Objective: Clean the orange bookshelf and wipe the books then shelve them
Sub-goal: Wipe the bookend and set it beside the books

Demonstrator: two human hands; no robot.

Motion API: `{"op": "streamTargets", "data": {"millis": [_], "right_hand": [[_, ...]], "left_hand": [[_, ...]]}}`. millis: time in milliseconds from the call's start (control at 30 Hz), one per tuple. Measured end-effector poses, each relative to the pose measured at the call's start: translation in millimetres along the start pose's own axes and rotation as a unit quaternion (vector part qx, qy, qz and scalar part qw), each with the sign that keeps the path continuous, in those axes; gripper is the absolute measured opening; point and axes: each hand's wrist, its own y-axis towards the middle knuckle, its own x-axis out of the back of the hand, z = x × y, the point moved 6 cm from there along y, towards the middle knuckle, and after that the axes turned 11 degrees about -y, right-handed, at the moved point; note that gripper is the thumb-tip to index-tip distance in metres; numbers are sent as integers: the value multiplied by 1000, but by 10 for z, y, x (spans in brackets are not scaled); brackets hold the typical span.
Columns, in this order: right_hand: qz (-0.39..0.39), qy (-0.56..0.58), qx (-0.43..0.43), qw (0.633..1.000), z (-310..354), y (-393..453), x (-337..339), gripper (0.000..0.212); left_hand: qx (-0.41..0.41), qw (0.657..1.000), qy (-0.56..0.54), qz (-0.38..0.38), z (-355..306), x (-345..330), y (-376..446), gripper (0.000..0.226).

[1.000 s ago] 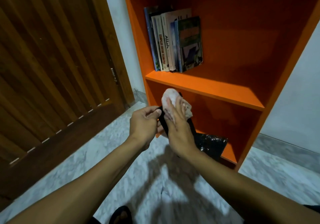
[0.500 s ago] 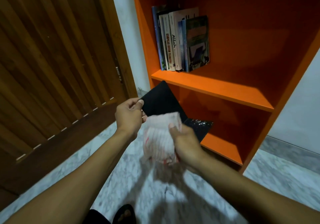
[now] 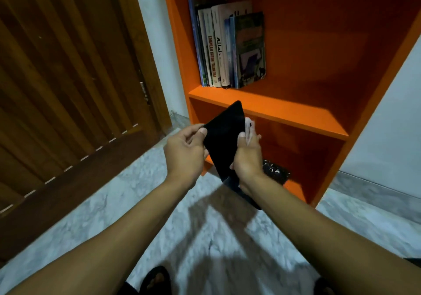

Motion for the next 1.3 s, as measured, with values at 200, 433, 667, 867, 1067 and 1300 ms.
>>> {"op": "streamTargets", "data": {"millis": [200, 433, 667, 867, 1067, 1300], "right_hand": [[32, 37, -57, 997, -268, -226, -343, 63], [153, 90, -154, 972, -484, -627, -549, 34], [166, -41, -105, 980, -238, -290, -90, 37], [74, -330, 61, 939, 59, 172, 484, 37], [124, -557, 45, 820, -581, -56, 68, 53], [128, -606, 61, 783, -838, -327, -145, 56]], "left_hand": [[-16, 1000, 8, -20, 68, -37, 20, 17], [-65, 988, 130, -41, 91, 184, 216, 17], [-126, 966, 225, -31, -2, 431, 293, 18], [-155, 959, 239, 8, -10, 414, 247, 19], [-143, 978, 153, -22, 63, 141, 163, 18], [-103, 985, 137, -32, 176, 33, 195, 14]]}}
